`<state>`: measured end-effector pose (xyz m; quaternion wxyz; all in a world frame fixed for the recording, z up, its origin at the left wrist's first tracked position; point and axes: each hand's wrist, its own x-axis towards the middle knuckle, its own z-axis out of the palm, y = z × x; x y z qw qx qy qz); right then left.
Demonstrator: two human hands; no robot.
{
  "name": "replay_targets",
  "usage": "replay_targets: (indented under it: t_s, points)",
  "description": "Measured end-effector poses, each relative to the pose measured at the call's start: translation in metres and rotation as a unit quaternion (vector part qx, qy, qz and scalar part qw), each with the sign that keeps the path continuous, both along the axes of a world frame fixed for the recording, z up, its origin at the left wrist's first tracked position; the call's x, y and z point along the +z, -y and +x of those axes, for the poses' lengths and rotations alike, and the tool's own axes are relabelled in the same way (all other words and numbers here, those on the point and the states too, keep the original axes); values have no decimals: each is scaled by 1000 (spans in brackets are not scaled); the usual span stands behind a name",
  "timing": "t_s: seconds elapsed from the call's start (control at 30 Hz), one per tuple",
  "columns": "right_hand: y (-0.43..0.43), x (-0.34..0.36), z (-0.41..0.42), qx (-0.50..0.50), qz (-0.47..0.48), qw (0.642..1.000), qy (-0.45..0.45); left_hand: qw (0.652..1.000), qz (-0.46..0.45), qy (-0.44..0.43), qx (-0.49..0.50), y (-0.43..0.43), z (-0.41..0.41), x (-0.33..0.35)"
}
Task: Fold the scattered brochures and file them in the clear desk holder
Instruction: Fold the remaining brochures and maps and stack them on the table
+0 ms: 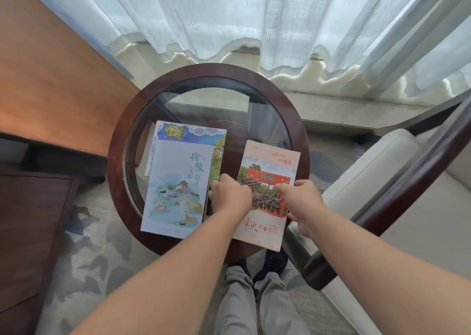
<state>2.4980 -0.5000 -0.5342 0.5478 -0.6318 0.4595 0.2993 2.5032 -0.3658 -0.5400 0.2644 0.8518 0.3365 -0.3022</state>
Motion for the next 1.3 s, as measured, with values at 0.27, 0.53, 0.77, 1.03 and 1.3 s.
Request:
replay_targets:
  t_s: [0.27,0.53,0.77,1.03,1.3]
  points:
    - [0,1,0,10,1,1000,-2,989,-133,12,63,1,-5,2]
    - [-20,15,2,78,-32,996,20,956,-256,90,109,-40,-17,21]
    - [-107,26,9,213,-79,969,97,978,-144,120,94,-126,-20,40]
    - [-186,11,19,250,-171,950,81,995,16,82,-57,-191,-3,17]
    - [-201,11,8,250,-230,941,10,992,23,52,-108,-202,3,5]
